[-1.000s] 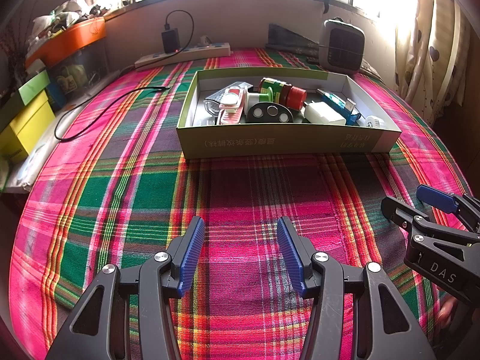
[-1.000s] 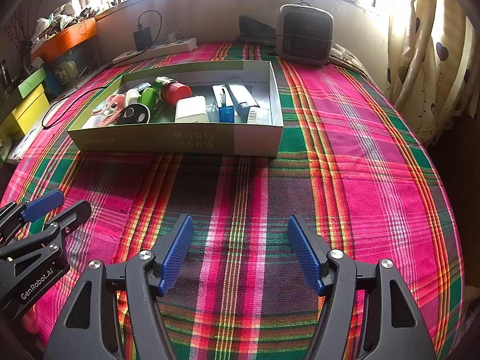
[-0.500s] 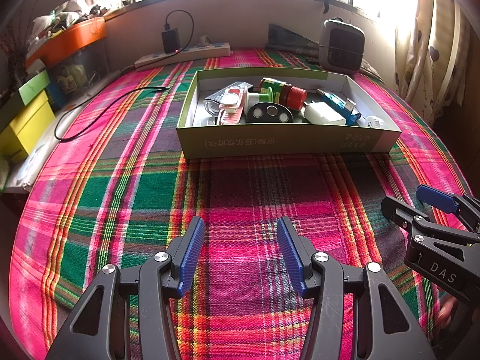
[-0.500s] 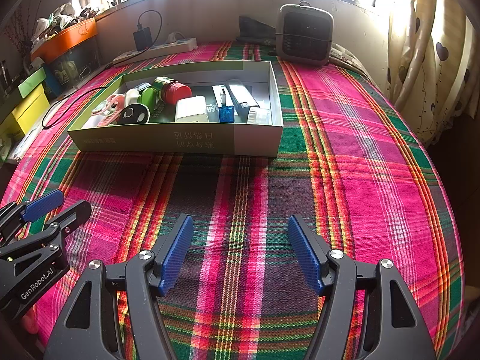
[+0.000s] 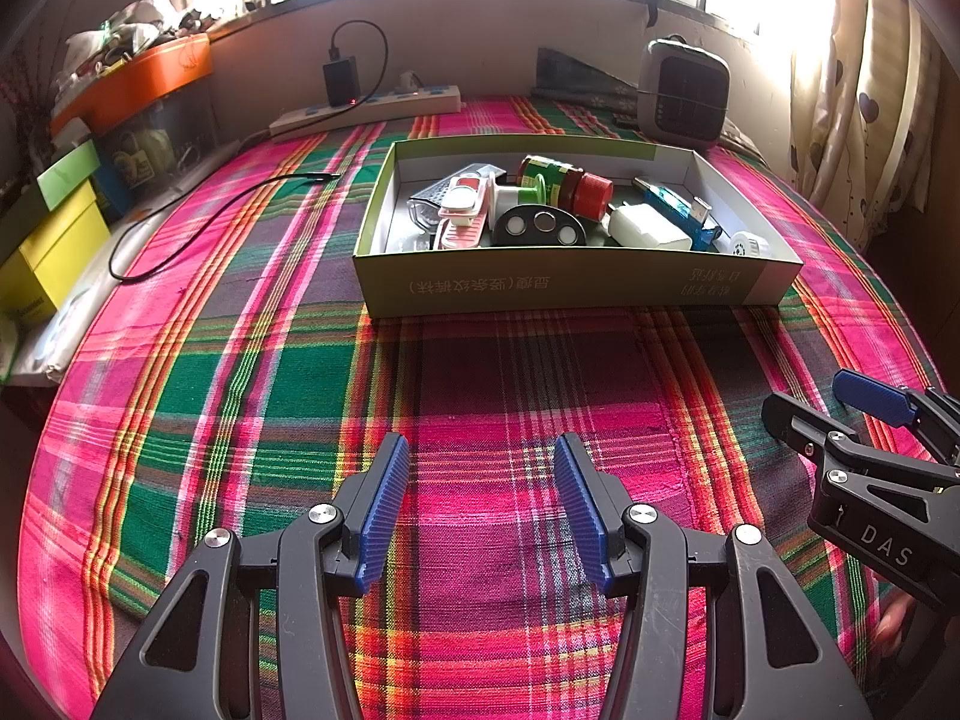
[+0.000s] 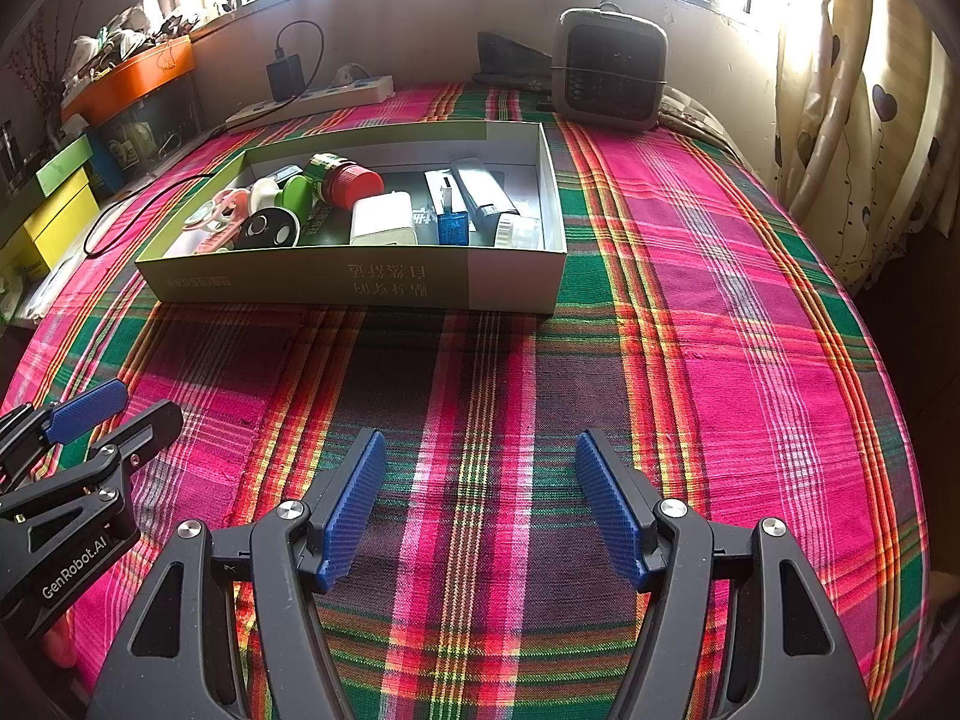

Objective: Organize rigid objects

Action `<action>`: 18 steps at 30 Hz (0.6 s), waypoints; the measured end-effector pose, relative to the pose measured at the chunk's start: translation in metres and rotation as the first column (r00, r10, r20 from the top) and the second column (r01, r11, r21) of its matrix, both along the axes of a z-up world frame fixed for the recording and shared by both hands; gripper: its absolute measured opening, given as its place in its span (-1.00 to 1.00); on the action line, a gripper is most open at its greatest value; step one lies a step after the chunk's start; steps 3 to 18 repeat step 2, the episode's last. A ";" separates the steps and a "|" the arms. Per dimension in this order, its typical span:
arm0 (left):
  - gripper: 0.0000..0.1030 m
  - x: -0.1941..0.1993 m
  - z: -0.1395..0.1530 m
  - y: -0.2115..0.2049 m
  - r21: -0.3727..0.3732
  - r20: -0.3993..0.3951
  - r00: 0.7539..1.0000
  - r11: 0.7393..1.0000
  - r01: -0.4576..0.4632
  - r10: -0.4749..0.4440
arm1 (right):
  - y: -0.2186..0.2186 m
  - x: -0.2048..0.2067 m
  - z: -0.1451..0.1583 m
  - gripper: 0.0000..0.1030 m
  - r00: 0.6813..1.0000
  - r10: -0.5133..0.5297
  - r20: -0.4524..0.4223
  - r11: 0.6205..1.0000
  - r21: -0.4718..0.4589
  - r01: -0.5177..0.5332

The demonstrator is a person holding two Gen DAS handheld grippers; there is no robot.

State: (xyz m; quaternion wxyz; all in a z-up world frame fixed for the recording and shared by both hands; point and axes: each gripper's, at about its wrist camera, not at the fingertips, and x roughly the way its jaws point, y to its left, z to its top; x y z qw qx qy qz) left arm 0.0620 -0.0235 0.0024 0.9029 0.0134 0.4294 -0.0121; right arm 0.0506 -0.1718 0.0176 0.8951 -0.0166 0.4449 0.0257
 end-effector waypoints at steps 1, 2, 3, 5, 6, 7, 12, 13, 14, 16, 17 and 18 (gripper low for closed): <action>-0.03 0.000 0.000 0.000 0.000 0.000 1.000 1.000 0.000 0.000 | 0.000 0.000 0.000 0.29 1.000 0.000 0.000 1.000 0.000 0.000; -0.03 0.000 0.000 0.000 0.000 0.000 1.000 1.000 0.000 0.000 | 0.000 0.000 0.000 0.29 1.000 0.000 0.000 1.000 0.000 0.000; -0.03 0.000 0.000 0.000 0.000 0.000 1.000 1.000 0.000 0.000 | 0.000 0.000 0.000 0.29 1.000 0.000 0.000 1.000 0.000 0.000; -0.03 0.000 0.000 0.000 0.000 0.000 1.000 1.000 0.000 0.000 | 0.000 0.000 0.000 0.29 1.000 0.000 0.000 1.000 0.000 0.000; -0.03 0.000 0.000 0.000 0.000 0.000 1.000 1.000 0.000 0.000 | 0.000 0.000 0.000 0.29 1.000 0.000 0.000 1.000 0.000 0.000; -0.03 0.000 0.000 0.000 0.000 0.000 1.000 1.000 0.000 0.000 | 0.000 0.000 0.000 0.29 1.000 0.000 0.000 1.000 0.000 0.000; -0.03 0.000 0.000 0.000 0.000 0.000 1.000 1.000 0.000 0.000 | 0.000 0.000 0.000 0.29 1.000 0.000 0.000 1.000 0.000 0.000; -0.03 0.000 0.000 0.000 0.000 0.000 1.000 1.000 0.000 0.000 | 0.000 0.000 0.000 0.29 1.000 0.000 0.000 1.000 0.000 0.000; -0.03 0.000 0.000 0.000 0.000 0.000 1.000 1.000 0.000 0.000 | 0.000 0.000 0.000 0.29 1.000 0.000 0.000 1.000 0.000 0.000; -0.03 0.000 0.000 0.000 0.000 0.000 1.000 1.000 0.000 0.000 | 0.000 0.000 0.000 0.29 1.000 0.000 0.000 1.000 0.000 0.000; -0.03 0.000 0.000 0.000 0.000 0.000 1.000 1.000 0.000 0.000 | 0.000 0.000 0.000 0.29 1.000 0.000 0.000 1.000 0.000 0.000; -0.03 0.000 0.000 0.000 0.000 0.000 1.000 1.000 0.000 0.000 | 0.000 0.000 0.000 0.29 1.000 0.000 0.000 1.000 0.000 0.000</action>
